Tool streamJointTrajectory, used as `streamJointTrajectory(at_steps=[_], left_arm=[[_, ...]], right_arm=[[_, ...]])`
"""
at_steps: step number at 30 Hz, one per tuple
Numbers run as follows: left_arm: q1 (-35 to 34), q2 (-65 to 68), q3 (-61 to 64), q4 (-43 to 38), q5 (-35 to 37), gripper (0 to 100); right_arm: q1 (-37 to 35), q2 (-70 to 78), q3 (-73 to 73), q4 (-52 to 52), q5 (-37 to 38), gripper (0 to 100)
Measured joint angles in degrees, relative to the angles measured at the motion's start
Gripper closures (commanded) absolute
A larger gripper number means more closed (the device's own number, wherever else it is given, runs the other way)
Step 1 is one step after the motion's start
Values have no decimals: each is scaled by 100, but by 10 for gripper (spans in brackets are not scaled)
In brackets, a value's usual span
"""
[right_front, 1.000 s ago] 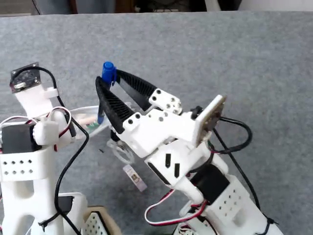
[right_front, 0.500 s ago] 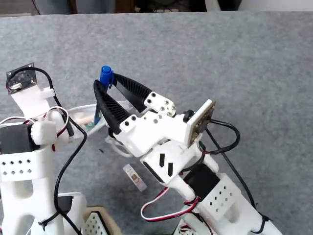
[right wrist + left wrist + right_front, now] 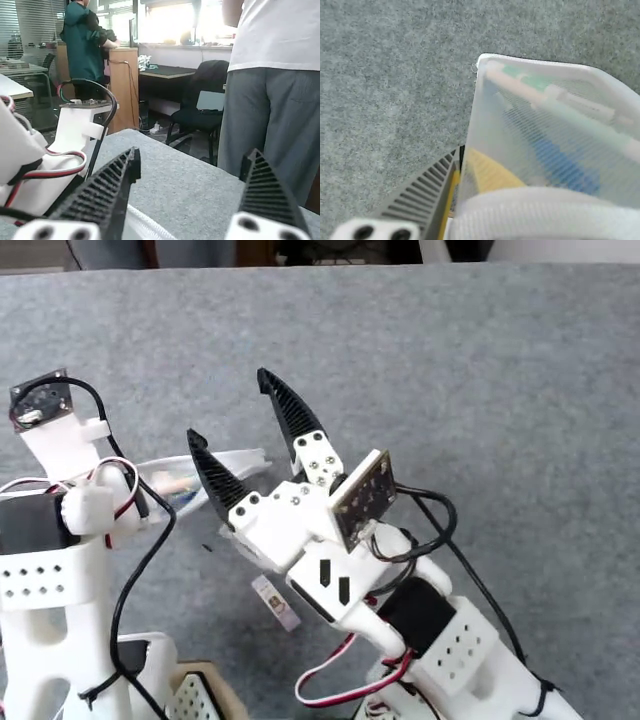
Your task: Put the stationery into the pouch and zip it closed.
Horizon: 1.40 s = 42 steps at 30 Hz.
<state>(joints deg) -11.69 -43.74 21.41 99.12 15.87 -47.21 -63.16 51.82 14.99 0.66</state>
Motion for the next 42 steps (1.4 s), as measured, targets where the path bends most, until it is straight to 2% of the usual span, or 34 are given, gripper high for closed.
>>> streamJointTrajectory(at_steps=[4, 11, 17, 28, 39, 42], left_arm=[[0, 0, 0, 0, 0, 971], [-35, 18, -220, 114, 0, 972], [-53, 123, -193, 132, 0, 972], [-88, 1996, -765, 123, -9, 972], [-88, 2048, -712, 114, -501, 971], [-88, 2048, -712, 114, -510, 971]], right_arm=[[369, 0, -325, 334, 0, 743], [1240, 0, -888, 2356, 0, 772], [1758, 0, -888, 3095, 0, 772], [2163, 0, -545, 4246, 0, 772], [2259, 0, -501, 5468, 9, 772], [2004, 0, -308, 5802, 9, 772]])
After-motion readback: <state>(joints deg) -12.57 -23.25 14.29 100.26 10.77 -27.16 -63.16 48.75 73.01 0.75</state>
